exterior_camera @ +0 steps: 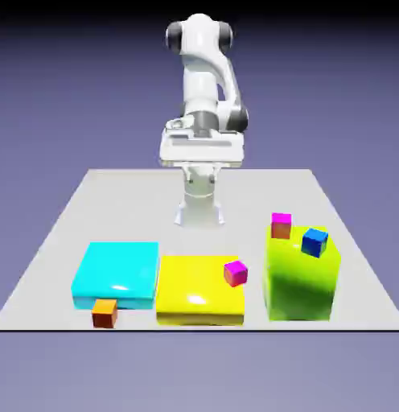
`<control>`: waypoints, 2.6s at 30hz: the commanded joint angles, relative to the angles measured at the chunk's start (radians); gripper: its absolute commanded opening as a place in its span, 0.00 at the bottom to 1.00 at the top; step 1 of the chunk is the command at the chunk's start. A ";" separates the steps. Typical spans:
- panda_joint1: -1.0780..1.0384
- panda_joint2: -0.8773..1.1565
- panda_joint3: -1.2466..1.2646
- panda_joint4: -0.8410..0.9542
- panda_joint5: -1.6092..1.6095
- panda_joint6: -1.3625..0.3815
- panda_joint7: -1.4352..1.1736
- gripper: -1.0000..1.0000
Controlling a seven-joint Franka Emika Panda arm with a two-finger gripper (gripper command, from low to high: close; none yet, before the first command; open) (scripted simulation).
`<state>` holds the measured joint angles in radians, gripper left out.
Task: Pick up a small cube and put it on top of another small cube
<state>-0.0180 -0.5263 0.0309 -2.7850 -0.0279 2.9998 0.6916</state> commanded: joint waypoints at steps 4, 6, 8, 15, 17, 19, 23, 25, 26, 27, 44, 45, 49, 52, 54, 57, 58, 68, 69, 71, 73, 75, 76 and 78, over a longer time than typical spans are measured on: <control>-0.094 0.141 0.100 0.090 -0.103 -0.124 -0.172 0.50; -0.140 0.211 0.150 0.136 -0.155 -0.186 -0.259 0.50; -0.187 0.282 0.200 0.182 -0.208 -0.249 -0.346 0.50; -0.348 0.527 0.375 0.342 -0.392 -0.466 -0.650 0.50; -0.395 0.597 0.425 0.388 -0.445 -0.528 -0.737 0.50; -0.441 0.667 0.475 0.433 -0.498 -0.591 -0.824 0.50; -0.534 0.808 0.575 0.525 -0.603 -0.715 -0.998 0.50; -0.580 0.878 0.625 0.571 -0.655 -0.777 -1.085 0.50; -0.603 0.913 0.650 0.594 -0.682 -0.808 -1.129 0.50; -0.626 0.948 0.675 0.617 -0.708 -0.839 -1.172 0.50; -1.026 1.548 1.098 0.968 -1.090 -1.351 -1.912 0.50; -1.050 1.583 1.123 0.986 -1.106 -1.380 -1.955 0.50; -1.147 1.725 1.223 1.054 -1.171 -1.494 -2.129 0.50; -1.220 1.832 1.297 1.106 -1.220 -1.579 -2.260 0.50; -1.268 1.903 1.347 1.140 -1.252 -1.636 -2.346 0.50; -1.341 2.010 1.421 1.192 -1.301 -1.722 -2.477 0.50; -1.339 2.017 1.427 1.201 -1.307 -1.729 -2.520 0.50; -1.343 2.076 1.345 1.170 -1.392 -1.650 -2.722 0.00; -1.343 2.076 1.345 1.170 -1.392 -1.650 -2.722 0.00; -1.297 2.017 1.417 1.234 -1.328 -1.729 -2.736 0.00; -1.228 1.970 1.416 1.255 -1.276 -1.742 -2.730 0.00; -1.155 1.925 1.406 1.271 -1.225 -1.747 -2.721 0.00; -1.119 1.902 1.401 1.279 -1.199 -1.749 -2.716 0.00; -1.047 1.856 1.391 1.295 -1.148 -1.755 -2.707 0.00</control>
<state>-1.0646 1.3301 1.4223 -1.4904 -1.1772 1.2448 -2.0159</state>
